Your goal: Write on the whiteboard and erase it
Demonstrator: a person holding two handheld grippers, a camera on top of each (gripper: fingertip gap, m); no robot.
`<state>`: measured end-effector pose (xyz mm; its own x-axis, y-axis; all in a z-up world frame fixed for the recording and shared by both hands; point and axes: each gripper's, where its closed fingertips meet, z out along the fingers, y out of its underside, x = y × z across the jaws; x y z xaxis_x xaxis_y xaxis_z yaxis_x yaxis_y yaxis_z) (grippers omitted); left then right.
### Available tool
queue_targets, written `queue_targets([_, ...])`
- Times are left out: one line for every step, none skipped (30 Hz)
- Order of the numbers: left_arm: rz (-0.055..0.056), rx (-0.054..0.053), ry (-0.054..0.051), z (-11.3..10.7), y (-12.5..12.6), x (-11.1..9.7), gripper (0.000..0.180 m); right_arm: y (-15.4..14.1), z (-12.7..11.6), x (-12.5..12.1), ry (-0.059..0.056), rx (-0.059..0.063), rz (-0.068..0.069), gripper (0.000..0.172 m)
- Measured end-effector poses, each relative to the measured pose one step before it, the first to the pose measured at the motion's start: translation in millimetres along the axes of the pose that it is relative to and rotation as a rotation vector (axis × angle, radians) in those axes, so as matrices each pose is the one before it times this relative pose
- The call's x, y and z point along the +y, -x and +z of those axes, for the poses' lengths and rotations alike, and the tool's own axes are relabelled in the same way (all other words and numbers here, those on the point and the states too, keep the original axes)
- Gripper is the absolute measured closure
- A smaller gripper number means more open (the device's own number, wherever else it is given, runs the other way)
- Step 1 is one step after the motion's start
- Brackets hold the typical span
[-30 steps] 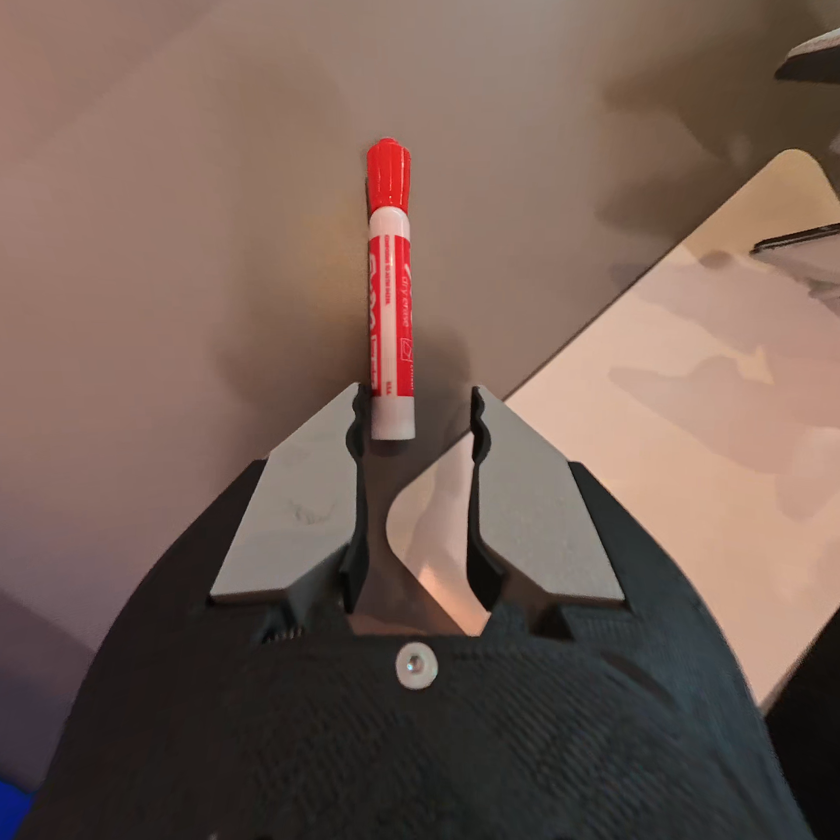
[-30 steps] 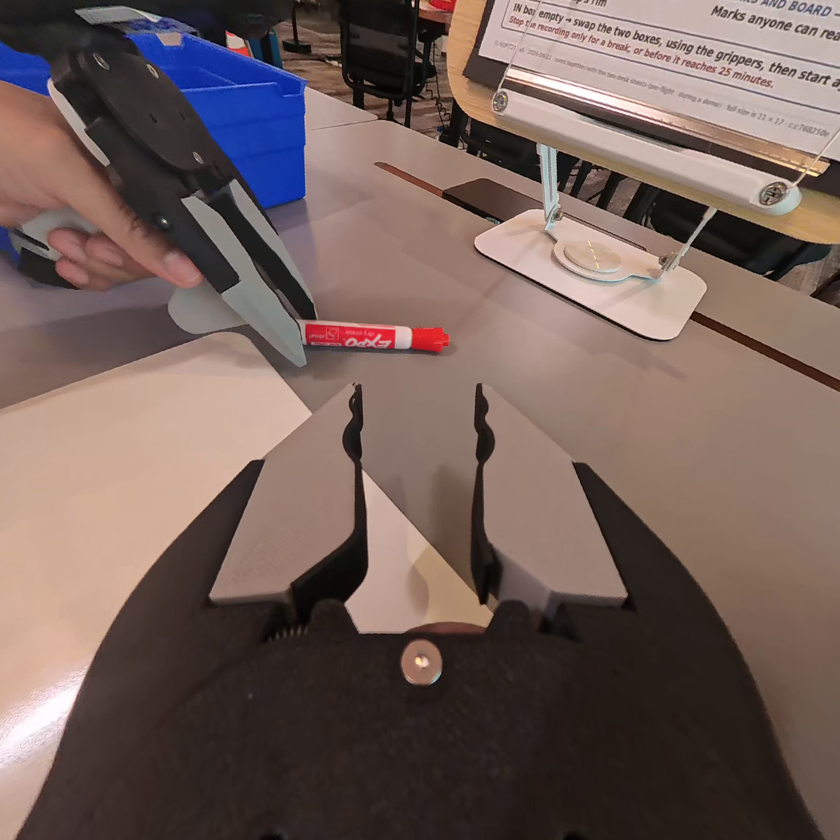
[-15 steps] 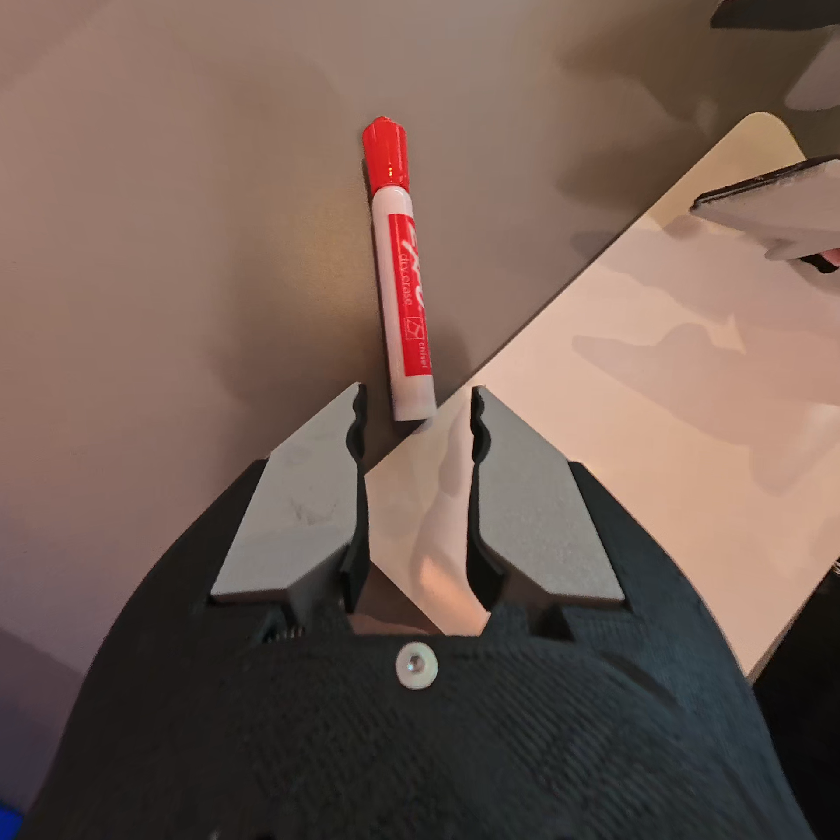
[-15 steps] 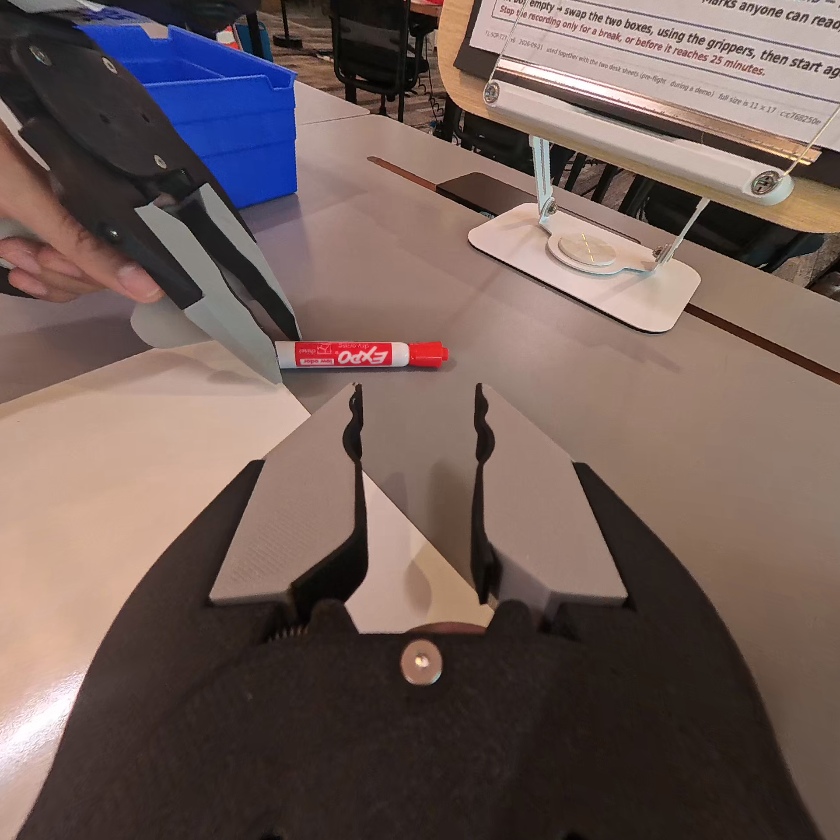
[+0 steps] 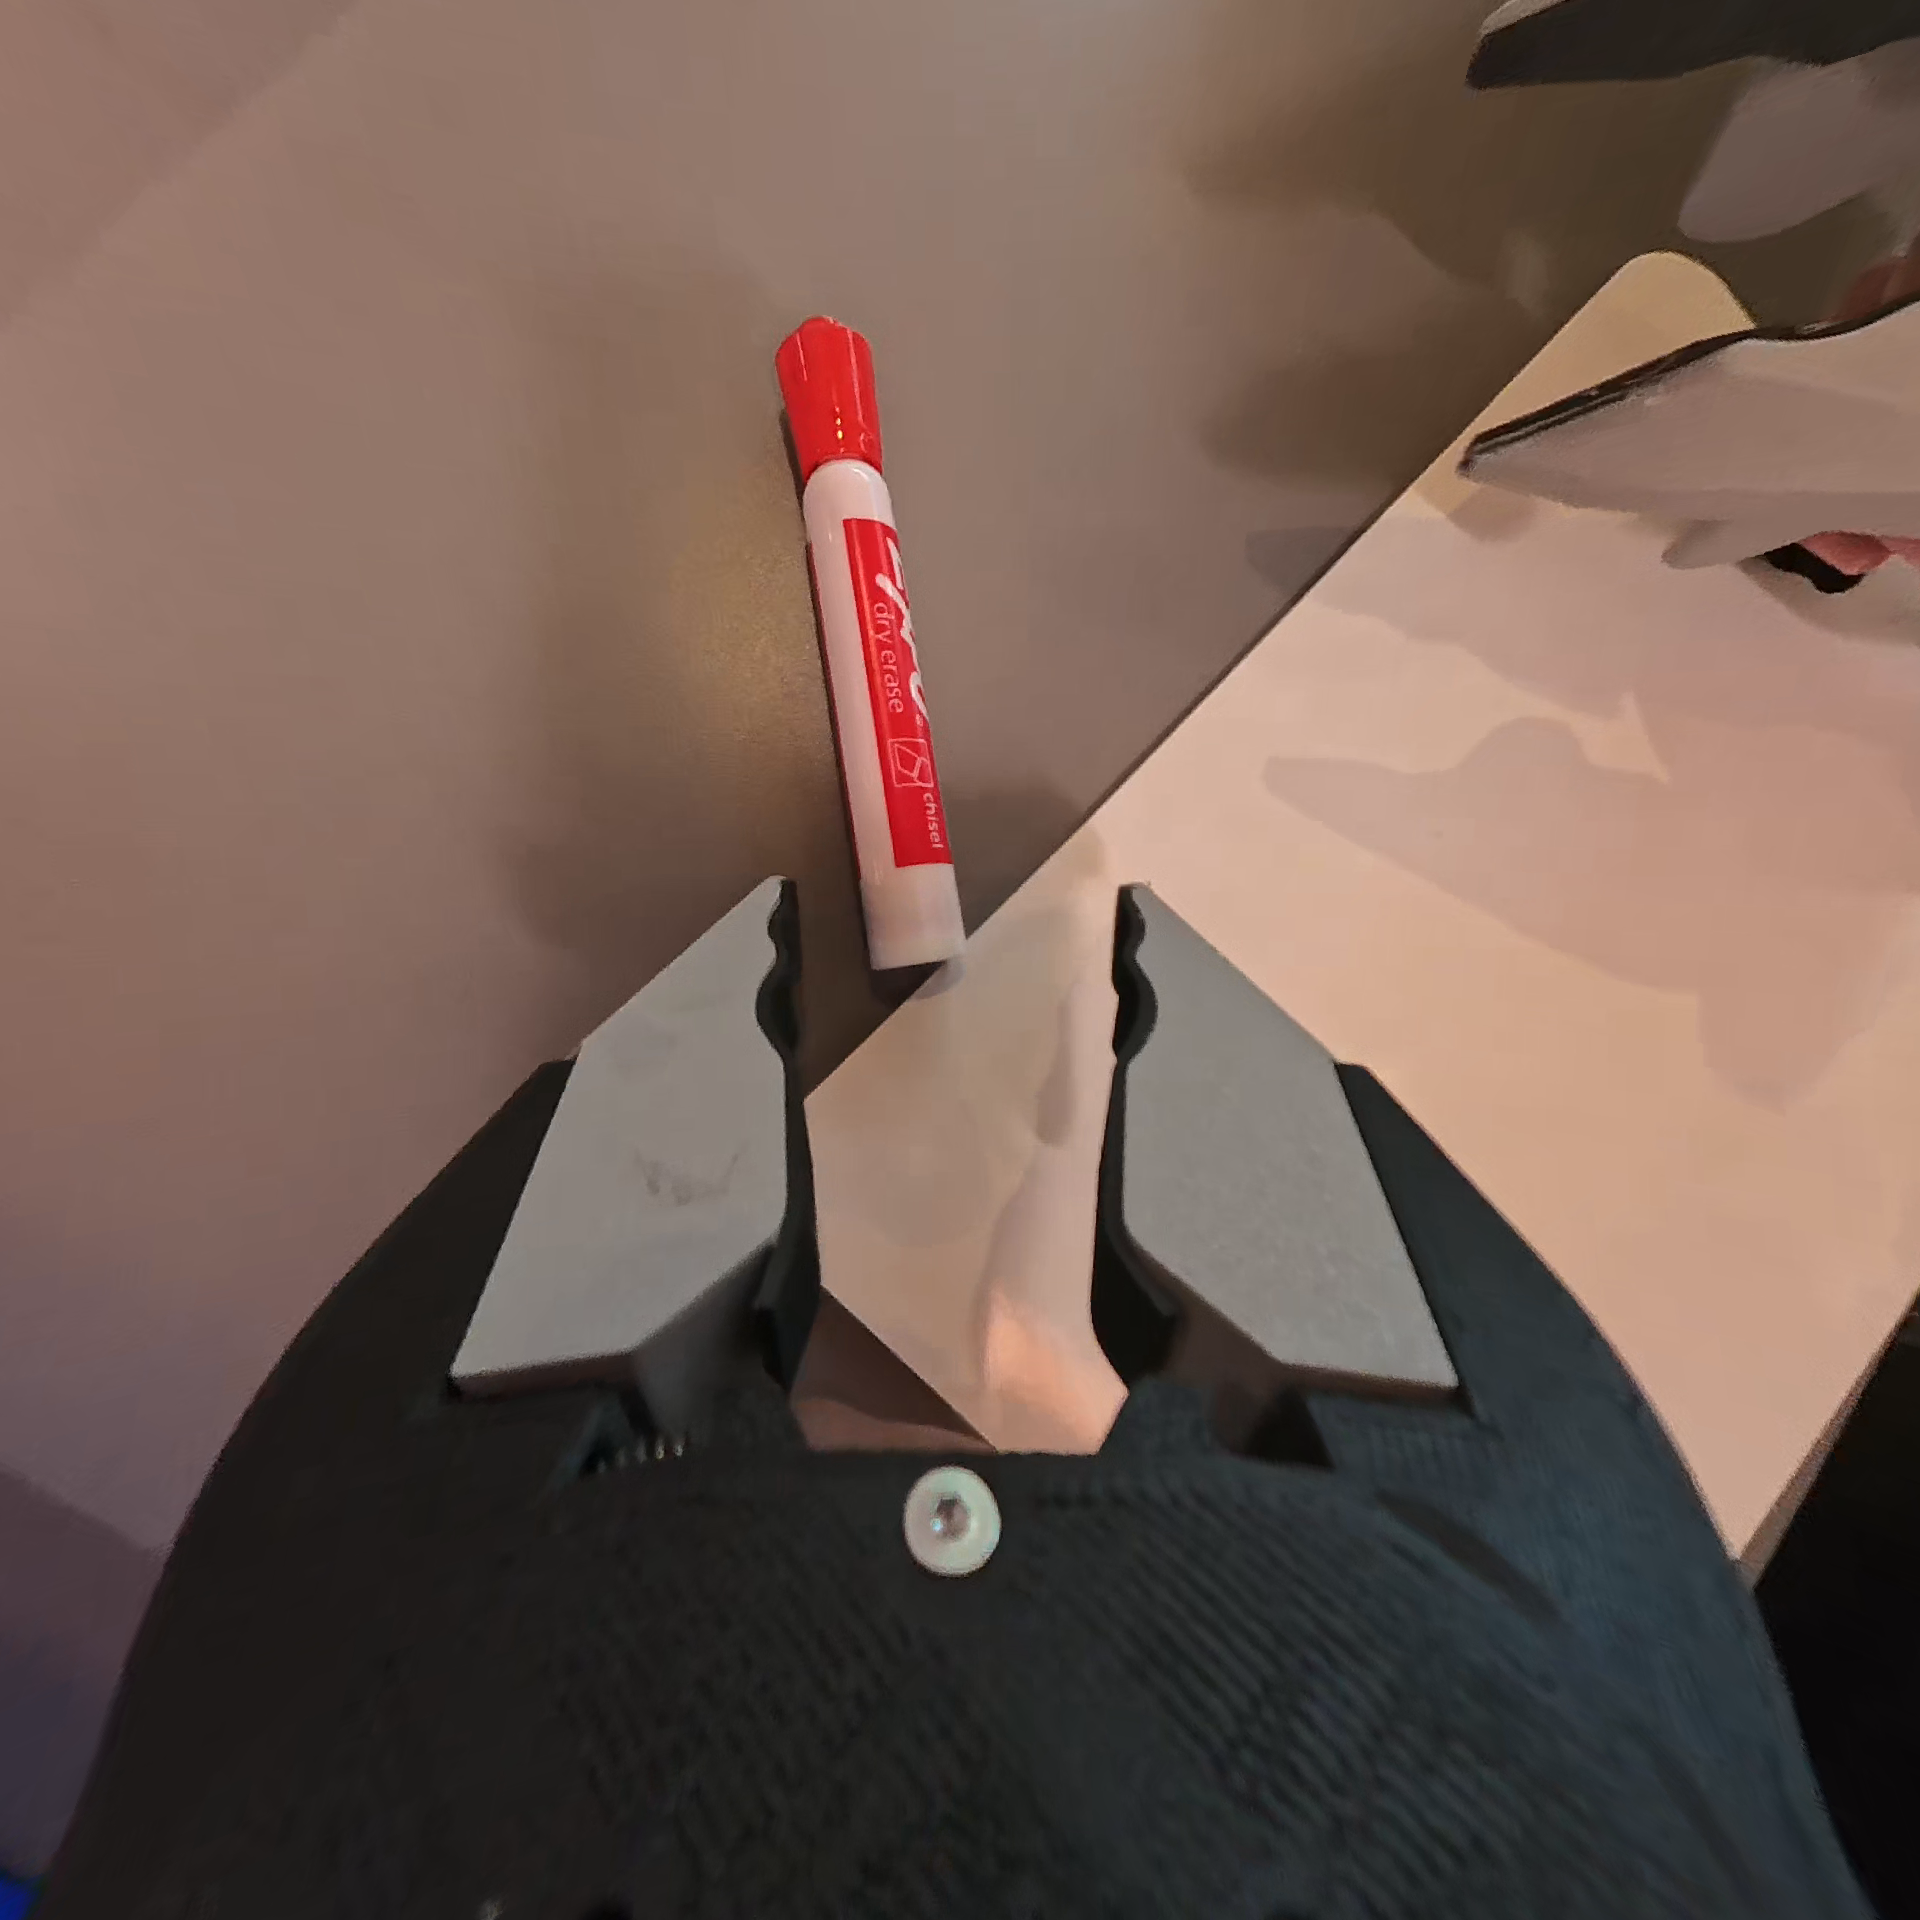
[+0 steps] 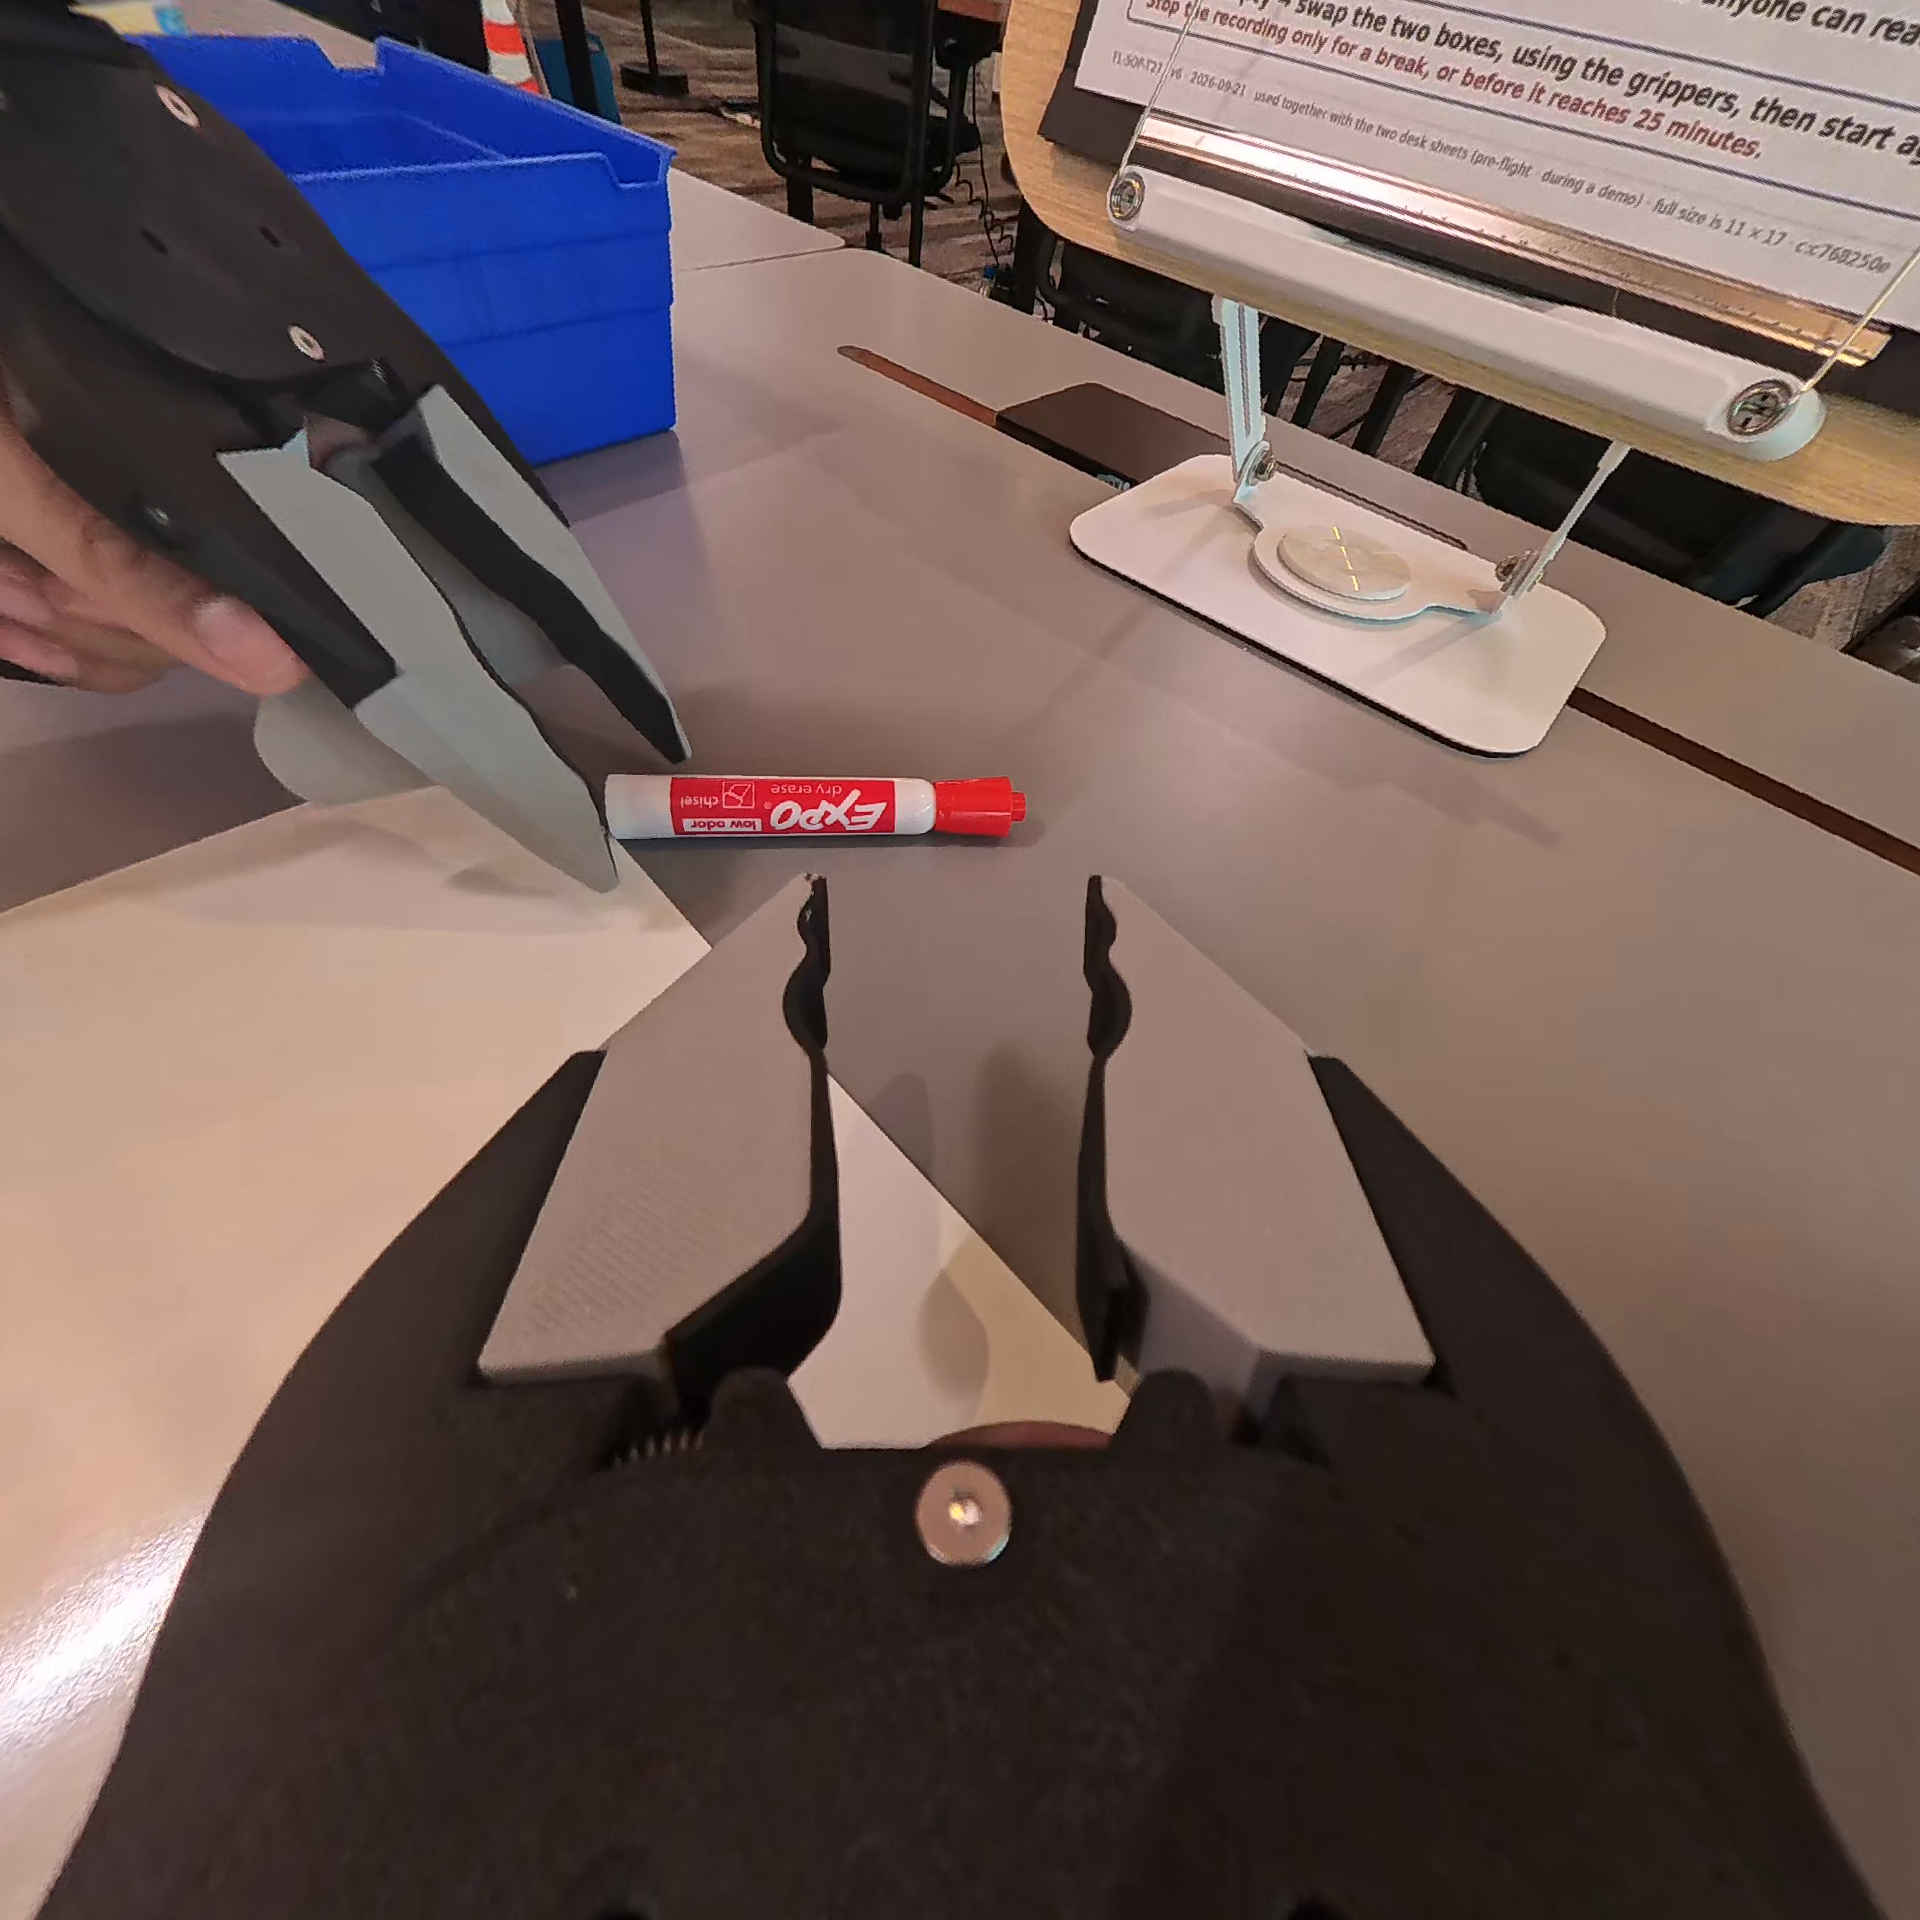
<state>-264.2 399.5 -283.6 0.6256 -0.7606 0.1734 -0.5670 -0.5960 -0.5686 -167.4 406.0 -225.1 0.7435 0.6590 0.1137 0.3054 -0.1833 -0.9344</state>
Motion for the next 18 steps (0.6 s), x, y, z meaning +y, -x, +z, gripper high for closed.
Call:
queue_targets([-0.0001, 0.0, -0.0123, -2.33, 0.28, -1.71, 0.122, -0.23, -0.13, -0.17, -0.0012, 0.0004, 0.0009, 0.125])
queue_targets([-0.0036, 0.0022, -0.0109, -3.02, 0.2, -1.74, 0.121, -0.11, -0.17, -0.25, -0.0011, -0.0002, 0.0015, 0.125])
queue_targets([-0.0031, 0.0075, -0.0135, -3.99, -0.62, -2.28, 0.12, -0.1, -0.13, -0.24, -0.0008, 0.0001, 0.0013, 0.125])
queue_targets([-0.0038, 0.0092, -0.0189, -5.66, -1.31, -3.52, 0.12, -0.09, -0.23, -0.1, -0.0008, -0.0001, 0.0009, 0.125])
queue_targets([-0.0027, 0.0124, -0.0276, -8.2, -2.4, -5.65, 0.12, 0.14, -0.33, -0.55, -0.0021, -0.0007, 0.0005, 0.125])
queue_targets([0.0032, 0.0146, -0.0381, -11.47, -3.62, -7.97, 0.12, 0.33, -0.41, -0.63, -0.0029, -0.0012, 0.0004, 0.125])
queue_targets([0.0069, 0.0026, -0.0538, -14.75, -2.17, -10.98, 0.119, 0.67, -0.2, -0.62, -0.0029, -0.0021, 0.0001, 0.125])
queue_targets([0.0044, -0.013, -0.0714, -17.26, 0.58, -13.89, 0.119, 0.69, 0.0, -0.24, -0.0016, -0.0018, -0.0008, 0.125])
queue_targets([0.0003, -0.0226, -0.0743, -18.59, 3.58, -14.37, 0.119, 0.8, 0.37, 0.37, 0.0014, -0.0015, -0.0026, 0.125])
queue_targets([-0.0029, -0.0323, -0.0659, -18.61, 7.29, -12.82, 0.119, 0.8, 0.68, 1.13, 0.0054, -0.0015, -0.0046, 0.125])
queue_targets([-0.0099, -0.0458, -0.0599, -18.15, 12.1, -11.04, 0.119, 0.93, 0.67, 1.12, 0.0073, -0.0025, -0.0053, 0.124])
queue_targets([-0.021, -0.0569, -0.055, -17.02, 16.99, -8.82, 0.118, 0.97, -0.15, 0.37, 0.0038, -0.0025, -0.0044, 0.124])
queue_targets([-0.034, -0.0646, -0.0461, -15.49, 21.79, -6.17, 0.117, 1.07, -0.98, -1.22, -0.0046, -0.003, -0.0005, 0.124])
queue_targets([-0.0469, -0.0773, -0.0324, -12.97, 27.04, -2.95, 0.116, 1.6, -1.3, -2.39, -0.013, -0.0058, 0.0024, 0.124])
queue_targets([-0.0478, -0.0857, -0.0157, -9.7, 30.37, 0.63, 0.115, 1.47, -0.72, -2.29, -0.0111, -0.0049, 0.0015, 0.124])
queue_targets([-0.0365, -0.0834, 0.0026, -5.48, 30.74, 4.48, 0.114, 1.14, 0.0, -0.98, -0.003, -0.0029, -0.0007, 0.124])
queue_targets([-0.0195, -0.0719, 0.0267, -0.82, 28.52, 8.95, 0.114, 1.51, 0.51, -0.17, 0.0019, -0.0046, -0.0009, 0.123])
queue_targets([-0.0036, -0.0603, 0.0485, 3.13, 25.56, 12.29, 0.113, 1.84, 0.53, 0.12, 0.0026, -0.0064, 0.0001, 0.123])
